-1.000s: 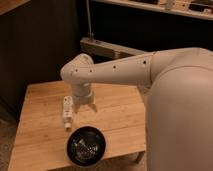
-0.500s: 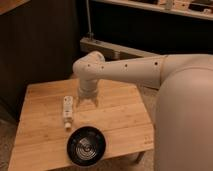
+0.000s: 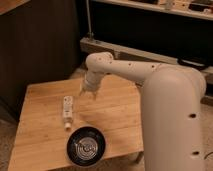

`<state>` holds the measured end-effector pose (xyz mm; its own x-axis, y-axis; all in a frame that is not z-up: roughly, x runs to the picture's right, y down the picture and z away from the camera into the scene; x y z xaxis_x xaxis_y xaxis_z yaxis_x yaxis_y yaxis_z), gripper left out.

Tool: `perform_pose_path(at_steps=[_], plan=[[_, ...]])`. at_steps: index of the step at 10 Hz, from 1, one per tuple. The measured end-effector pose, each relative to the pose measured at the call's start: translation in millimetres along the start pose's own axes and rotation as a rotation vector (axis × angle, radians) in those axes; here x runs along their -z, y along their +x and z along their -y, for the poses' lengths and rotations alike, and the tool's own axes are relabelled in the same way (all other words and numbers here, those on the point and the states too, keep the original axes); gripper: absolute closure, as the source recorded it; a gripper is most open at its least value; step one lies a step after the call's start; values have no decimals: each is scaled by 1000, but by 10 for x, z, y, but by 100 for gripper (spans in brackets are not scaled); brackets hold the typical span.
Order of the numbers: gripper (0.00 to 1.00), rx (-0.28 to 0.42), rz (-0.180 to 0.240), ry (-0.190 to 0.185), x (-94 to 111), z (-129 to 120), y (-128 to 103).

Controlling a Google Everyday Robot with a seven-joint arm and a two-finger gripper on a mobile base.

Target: Place the bottle in the ceramic bowl

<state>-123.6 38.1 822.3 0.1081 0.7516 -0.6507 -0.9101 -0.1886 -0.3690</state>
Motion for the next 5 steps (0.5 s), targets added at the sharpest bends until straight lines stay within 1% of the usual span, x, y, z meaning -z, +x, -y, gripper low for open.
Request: perform_pose_path(at_steps=[2,3,4,5], plan=[[35,41,-37,-73,-285,-218,-99],[35,68,-61,-106,-480,-349,-109],[35,95,-83,-125,-631,-495,-92],[35,116,-101,-137,-761,-614,-65]])
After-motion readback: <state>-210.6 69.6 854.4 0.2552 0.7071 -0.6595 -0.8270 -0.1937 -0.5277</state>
